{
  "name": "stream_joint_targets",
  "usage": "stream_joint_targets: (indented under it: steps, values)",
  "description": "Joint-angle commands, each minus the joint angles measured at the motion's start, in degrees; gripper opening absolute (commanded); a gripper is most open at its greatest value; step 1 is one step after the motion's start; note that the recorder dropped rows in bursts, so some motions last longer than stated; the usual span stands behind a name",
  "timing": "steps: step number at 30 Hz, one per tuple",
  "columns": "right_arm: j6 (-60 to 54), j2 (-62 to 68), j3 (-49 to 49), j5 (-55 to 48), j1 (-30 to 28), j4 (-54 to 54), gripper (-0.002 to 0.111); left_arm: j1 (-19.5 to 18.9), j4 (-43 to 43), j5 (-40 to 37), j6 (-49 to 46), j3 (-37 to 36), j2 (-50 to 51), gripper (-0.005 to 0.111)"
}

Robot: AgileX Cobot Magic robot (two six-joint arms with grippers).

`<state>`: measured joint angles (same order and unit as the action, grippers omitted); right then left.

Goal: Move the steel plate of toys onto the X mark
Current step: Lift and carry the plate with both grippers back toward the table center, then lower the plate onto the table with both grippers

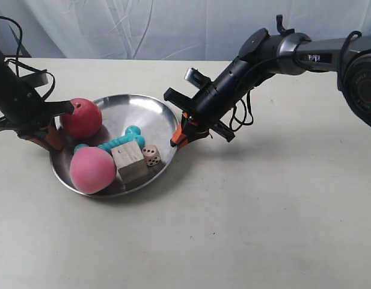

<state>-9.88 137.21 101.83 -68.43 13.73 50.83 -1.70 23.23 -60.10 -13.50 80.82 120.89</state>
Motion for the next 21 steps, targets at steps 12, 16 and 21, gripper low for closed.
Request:
stream_joint_targets:
  steps: [12,16,21]
  values:
    - [-0.42,1.76,1.49,2.82,1.02,9.39,-0.001,1.88,4.76,1.90,-0.56,2.01,0.36,0.000]
    - [-0.57,1.76,1.49,3.66,1.20,8.21,-0.001,1.88,4.10,2.02,-0.64,2.01,1.23,0.000]
    - [-0.54,1.76,1.49,4.45,2.03,5.27,-0.001,1.88,3.64,2.02,-0.64,2.01,1.91,0.000]
